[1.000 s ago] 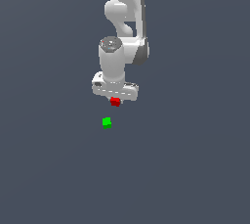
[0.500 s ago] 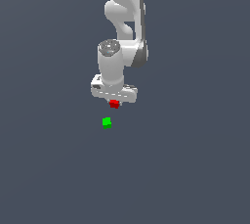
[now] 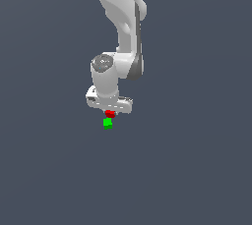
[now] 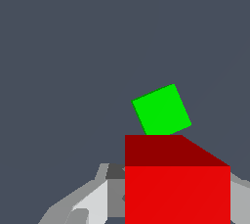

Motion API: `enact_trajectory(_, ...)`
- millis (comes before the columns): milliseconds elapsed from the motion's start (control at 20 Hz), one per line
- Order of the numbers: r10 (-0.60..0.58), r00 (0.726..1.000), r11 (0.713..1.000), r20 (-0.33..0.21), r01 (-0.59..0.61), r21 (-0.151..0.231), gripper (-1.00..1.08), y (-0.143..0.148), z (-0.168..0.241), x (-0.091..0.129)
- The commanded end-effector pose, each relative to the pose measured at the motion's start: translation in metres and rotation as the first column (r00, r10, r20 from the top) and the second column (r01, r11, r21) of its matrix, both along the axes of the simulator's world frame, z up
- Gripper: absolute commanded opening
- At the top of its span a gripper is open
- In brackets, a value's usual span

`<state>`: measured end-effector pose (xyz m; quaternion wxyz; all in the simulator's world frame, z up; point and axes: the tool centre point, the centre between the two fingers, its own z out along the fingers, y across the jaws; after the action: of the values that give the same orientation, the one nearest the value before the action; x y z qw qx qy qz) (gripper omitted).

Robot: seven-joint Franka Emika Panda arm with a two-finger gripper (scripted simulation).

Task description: Stack the red cube on top of the green cube.

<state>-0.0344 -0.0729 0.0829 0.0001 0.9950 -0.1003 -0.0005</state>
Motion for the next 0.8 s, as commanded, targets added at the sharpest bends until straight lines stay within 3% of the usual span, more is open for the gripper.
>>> enact_trajectory(0,0.000,1.000,1.000,0.001,0.000,0.000,-1.00,-0.007,-0.008,0.010)
enact_trajectory(600,0.000,1.000,1.000,0.001,0.000,0.000,-1.00,-0.019,-0.023,0.030)
enact_trajectory(650,0.000,1.000,1.000,0.001,0.000,0.000,1.00,-0.019,-0.023,0.030)
enact_trajectory(750,0.000,1.000,1.000,0.001,0.000,0.000,1.00,-0.019,-0.023,0.030)
